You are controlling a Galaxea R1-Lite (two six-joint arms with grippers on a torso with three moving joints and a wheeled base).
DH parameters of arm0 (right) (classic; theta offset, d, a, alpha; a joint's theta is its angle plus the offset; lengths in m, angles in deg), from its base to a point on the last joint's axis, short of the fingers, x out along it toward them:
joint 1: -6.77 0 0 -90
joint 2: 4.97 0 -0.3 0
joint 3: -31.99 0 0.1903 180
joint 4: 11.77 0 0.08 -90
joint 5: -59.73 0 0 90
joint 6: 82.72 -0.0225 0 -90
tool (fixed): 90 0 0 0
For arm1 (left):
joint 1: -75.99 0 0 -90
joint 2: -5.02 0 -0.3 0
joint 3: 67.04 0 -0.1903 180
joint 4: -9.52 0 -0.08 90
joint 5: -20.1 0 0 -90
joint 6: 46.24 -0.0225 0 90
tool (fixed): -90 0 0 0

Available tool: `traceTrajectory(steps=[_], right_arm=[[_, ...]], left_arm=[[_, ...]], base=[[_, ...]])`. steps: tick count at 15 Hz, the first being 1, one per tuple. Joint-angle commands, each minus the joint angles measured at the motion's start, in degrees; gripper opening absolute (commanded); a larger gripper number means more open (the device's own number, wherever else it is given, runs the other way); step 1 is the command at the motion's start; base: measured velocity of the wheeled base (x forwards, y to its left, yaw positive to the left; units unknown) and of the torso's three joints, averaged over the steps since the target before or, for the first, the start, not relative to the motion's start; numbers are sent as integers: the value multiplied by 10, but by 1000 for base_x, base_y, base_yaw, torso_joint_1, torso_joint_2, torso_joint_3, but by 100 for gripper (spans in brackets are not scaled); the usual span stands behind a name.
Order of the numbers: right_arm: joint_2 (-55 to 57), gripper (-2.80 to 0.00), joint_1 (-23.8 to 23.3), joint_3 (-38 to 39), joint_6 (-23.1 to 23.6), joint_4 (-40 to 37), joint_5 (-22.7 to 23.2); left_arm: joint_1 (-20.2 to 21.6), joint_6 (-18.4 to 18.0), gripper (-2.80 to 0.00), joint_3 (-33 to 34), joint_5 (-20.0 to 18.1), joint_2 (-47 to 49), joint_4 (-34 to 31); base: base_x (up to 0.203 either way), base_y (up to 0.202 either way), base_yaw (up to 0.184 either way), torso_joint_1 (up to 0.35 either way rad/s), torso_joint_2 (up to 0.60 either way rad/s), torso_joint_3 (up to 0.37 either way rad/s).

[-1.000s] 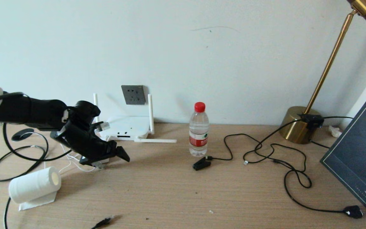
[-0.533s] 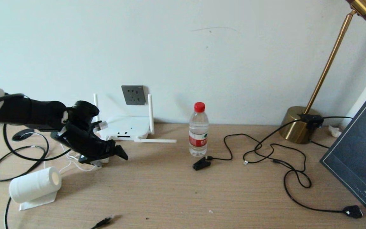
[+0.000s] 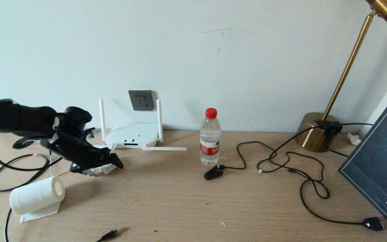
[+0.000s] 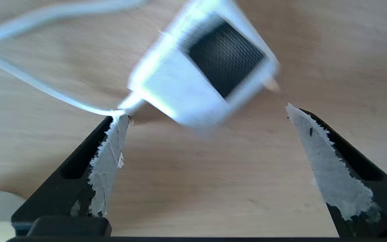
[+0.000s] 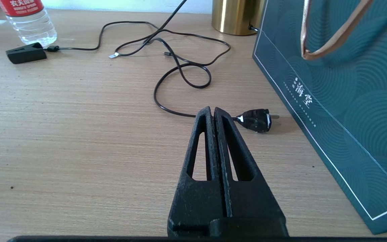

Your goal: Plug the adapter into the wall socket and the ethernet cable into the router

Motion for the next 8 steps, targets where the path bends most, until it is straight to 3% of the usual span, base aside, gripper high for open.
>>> traceTrajectory(steps=[1,4,8], right_arm=[[0,-280,0,0,0,0,0],[0,-280,0,0,0,0,0],[0,-280,0,0,0,0,0]], left_arm=[[5,-1,0,-32,1,16,-4],[6,-1,0,-82,30,48,-11],[0,0,0,-129,37,67,-38]], base=[[0,0,0,0,0,0],[0,0,0,0,0,0],[0,0,0,0,0,0]])
